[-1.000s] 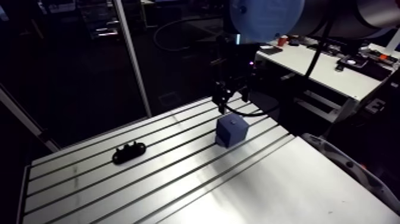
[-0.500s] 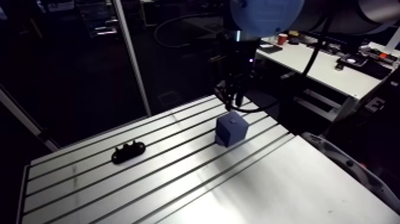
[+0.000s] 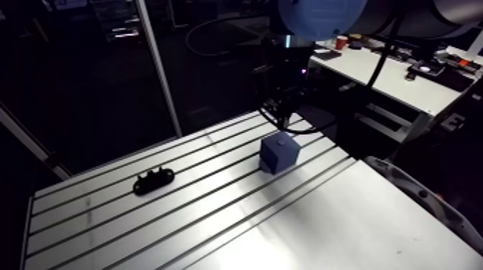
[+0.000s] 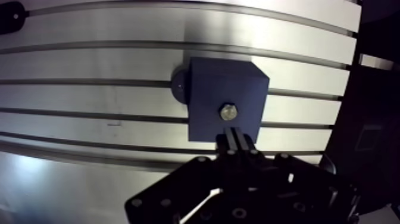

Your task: Pick up the M10 bolt and insert it into the hex recess until seated.

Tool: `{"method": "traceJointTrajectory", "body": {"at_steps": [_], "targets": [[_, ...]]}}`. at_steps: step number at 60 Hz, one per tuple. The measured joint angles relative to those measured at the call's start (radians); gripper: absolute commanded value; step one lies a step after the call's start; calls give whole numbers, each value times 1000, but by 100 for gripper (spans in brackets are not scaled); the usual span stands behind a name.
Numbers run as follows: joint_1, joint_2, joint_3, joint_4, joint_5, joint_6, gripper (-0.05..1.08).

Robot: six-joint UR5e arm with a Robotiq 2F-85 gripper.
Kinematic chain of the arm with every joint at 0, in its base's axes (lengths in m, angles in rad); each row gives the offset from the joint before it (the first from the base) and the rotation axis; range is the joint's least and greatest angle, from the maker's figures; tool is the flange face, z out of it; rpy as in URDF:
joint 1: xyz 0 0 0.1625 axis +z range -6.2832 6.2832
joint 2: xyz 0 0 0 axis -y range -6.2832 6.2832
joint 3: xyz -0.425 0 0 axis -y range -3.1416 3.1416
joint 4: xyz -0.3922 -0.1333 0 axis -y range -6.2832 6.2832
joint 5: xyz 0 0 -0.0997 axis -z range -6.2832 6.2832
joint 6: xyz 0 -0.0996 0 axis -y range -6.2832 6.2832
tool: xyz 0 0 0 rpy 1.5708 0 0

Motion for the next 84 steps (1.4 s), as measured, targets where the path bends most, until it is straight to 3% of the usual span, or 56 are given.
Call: {"method": "traceJointTrajectory", "body": {"at_steps": [84], "targets": [[-3, 59, 12, -43, -8, -5, 107]]}}
